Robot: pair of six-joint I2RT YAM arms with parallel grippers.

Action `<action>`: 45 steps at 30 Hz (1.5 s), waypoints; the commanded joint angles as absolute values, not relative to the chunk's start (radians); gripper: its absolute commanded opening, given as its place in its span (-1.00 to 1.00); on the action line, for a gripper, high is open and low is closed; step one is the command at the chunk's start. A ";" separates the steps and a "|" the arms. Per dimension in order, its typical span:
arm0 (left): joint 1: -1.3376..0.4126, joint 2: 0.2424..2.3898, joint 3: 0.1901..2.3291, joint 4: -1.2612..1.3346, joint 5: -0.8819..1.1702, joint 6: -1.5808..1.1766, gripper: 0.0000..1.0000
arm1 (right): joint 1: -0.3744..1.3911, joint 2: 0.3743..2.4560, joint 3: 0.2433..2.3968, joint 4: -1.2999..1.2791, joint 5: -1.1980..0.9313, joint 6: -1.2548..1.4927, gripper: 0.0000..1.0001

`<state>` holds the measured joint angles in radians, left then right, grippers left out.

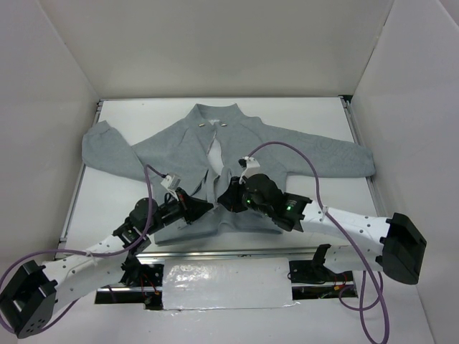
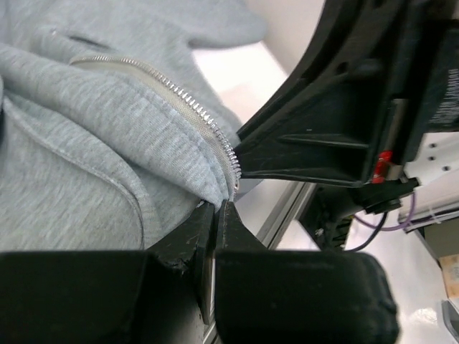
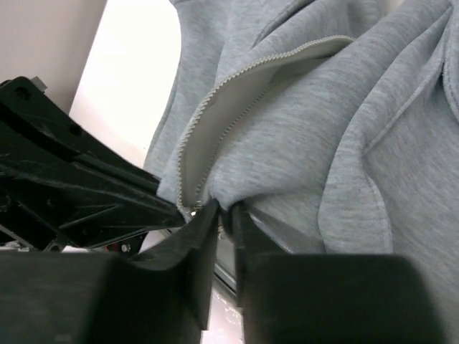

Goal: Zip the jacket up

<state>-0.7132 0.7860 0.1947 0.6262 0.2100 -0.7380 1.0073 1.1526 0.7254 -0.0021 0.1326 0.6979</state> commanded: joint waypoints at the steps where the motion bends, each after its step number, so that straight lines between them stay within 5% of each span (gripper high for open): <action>1: -0.727 0.801 0.181 0.574 0.178 -0.750 -1.00 | 1.009 1.169 0.744 0.095 0.058 0.692 -0.52; 2: -0.727 0.793 0.173 0.577 0.161 -0.765 -1.00 | 1.009 1.169 0.738 0.095 0.055 0.692 -0.38; 8: -0.727 0.779 0.132 0.604 0.152 -0.798 -1.00 | 1.008 1.146 0.722 0.086 0.041 0.670 -0.26; 16: -0.727 0.834 0.123 0.655 0.163 -0.828 -1.00 | 1.009 1.123 0.738 0.026 0.061 0.606 0.39; 18: -0.727 0.845 0.123 0.661 0.163 -0.842 -1.00 | 1.011 1.114 0.732 0.021 0.042 0.574 0.41; 25: -0.727 0.861 0.152 0.669 0.196 -0.862 -1.00 | 1.037 1.084 0.721 -0.058 -0.072 0.439 -0.04; 33: -0.727 0.868 0.149 0.679 0.192 -0.861 -1.00 | 1.039 1.103 0.549 0.128 -0.273 0.534 0.04; 45: -0.727 0.891 0.152 0.719 0.219 -0.865 -1.00 | 1.042 1.164 0.379 0.474 -0.259 0.620 0.10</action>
<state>-0.7235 0.8886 0.1249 0.6437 0.1936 -0.8539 1.0340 1.1423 0.3904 0.3099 -0.2668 0.5922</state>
